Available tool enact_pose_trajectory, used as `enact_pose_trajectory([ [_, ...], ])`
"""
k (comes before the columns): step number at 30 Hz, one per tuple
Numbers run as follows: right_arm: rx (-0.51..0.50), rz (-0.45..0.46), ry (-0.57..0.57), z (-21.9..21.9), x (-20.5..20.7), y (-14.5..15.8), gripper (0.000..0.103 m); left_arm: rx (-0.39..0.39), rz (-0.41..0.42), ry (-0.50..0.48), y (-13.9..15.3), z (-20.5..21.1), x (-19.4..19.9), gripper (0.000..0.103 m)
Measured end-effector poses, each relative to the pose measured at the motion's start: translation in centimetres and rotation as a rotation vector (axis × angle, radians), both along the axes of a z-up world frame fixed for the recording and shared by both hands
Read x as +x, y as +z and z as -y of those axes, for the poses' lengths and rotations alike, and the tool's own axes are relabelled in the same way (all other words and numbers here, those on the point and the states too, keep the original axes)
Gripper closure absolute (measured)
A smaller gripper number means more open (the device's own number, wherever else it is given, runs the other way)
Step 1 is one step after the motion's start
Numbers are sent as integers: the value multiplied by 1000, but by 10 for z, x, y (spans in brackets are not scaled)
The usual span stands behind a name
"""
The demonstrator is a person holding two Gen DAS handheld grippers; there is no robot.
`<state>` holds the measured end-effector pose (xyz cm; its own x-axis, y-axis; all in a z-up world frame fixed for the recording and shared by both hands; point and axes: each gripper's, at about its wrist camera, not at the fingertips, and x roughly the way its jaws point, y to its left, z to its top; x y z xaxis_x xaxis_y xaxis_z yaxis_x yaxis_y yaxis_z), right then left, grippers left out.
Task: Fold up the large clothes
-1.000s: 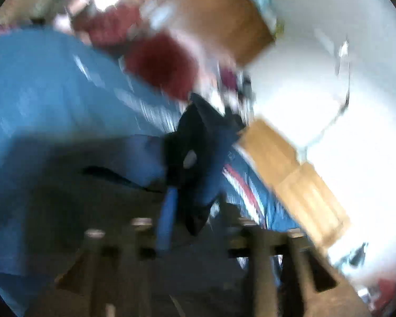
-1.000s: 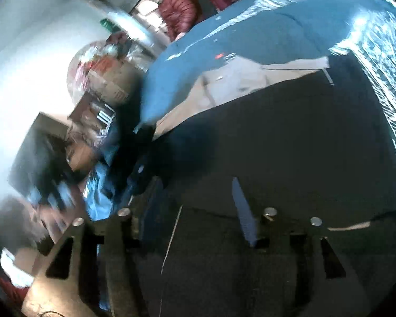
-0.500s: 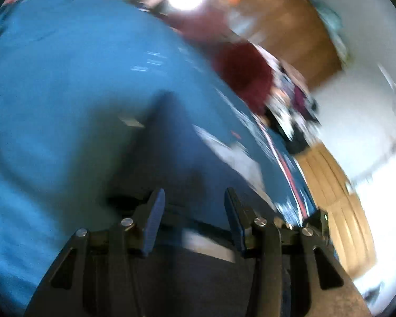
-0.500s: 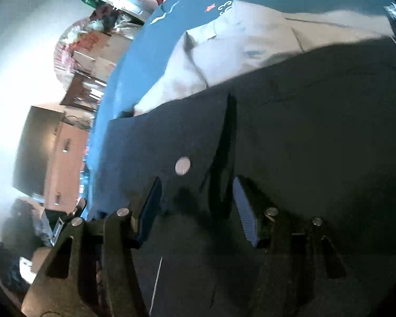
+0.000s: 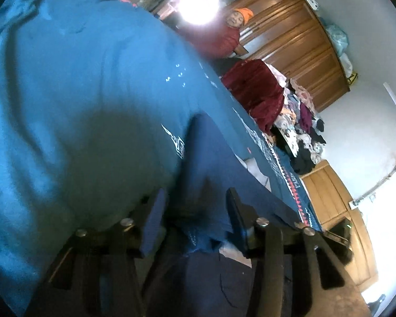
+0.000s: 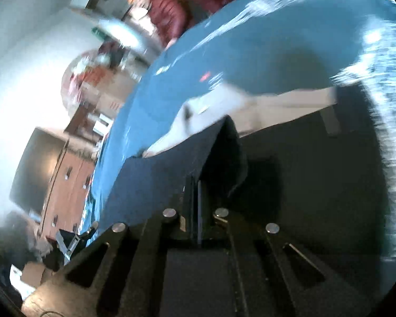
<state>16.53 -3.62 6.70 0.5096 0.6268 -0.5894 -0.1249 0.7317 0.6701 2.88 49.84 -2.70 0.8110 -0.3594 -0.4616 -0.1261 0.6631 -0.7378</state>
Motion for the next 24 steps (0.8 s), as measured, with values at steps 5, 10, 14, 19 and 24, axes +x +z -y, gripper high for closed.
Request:
enact_pose_trajectory([
  [5,-40,-35,-93,62,-15,-12,103,128,-84,1,8,12,6,53],
  [10,-86,-66,-107,76,-18,-33,103,332,-100,-84,37,49,27,49],
  [14,-225,-166,-112,78,-19,-54,92,488,-323,-141,14,64,56,47],
  [19,-314,5,-129,63,-42,-10,68,424,-162,-164,57,68,37,43],
  [24,-190,-141,129,19,-4,-71,75,457,-306,-244,17,80,69,31],
])
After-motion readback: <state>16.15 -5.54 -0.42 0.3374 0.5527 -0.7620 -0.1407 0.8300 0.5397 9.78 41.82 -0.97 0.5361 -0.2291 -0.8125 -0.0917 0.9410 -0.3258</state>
